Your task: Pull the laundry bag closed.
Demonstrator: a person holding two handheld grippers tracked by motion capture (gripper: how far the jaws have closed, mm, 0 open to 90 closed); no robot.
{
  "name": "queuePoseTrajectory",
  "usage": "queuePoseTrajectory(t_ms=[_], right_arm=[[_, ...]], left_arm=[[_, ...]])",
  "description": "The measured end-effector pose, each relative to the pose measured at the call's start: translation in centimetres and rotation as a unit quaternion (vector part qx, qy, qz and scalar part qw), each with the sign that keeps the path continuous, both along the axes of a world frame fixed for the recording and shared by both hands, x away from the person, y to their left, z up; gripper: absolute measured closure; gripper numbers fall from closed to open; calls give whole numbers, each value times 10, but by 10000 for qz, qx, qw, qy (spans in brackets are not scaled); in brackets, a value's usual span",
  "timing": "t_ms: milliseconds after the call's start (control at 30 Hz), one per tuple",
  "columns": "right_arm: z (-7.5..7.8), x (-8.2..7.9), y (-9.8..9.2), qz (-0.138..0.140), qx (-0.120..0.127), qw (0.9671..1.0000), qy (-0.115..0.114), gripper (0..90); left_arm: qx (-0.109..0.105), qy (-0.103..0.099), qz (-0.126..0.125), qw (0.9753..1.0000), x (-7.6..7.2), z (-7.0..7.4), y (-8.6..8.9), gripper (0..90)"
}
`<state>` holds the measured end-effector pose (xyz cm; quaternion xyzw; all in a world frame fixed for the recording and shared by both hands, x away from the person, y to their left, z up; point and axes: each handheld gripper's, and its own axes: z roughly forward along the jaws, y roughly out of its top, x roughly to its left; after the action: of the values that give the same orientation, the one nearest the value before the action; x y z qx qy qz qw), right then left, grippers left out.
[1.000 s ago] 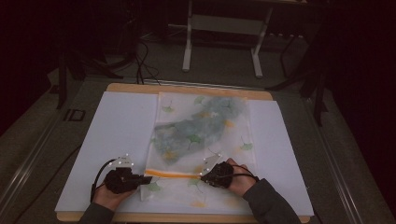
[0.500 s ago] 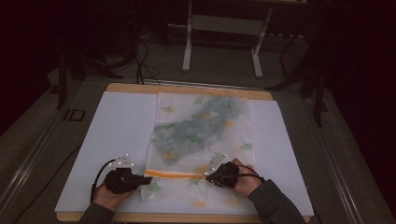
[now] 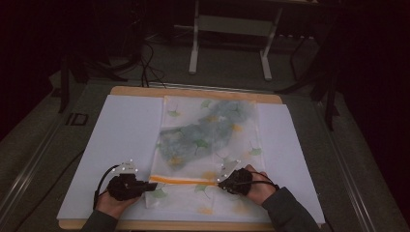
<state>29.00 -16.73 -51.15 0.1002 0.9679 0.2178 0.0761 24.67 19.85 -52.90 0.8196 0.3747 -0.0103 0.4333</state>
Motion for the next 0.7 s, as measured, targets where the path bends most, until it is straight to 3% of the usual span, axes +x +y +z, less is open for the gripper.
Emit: queuePoseTrajectory(t_ms=[700], right_arm=[[-1,-1,-21,-181,-31,9998,35,900]], left_arm=[[13,13,-7,10000,0,0,1,884]])
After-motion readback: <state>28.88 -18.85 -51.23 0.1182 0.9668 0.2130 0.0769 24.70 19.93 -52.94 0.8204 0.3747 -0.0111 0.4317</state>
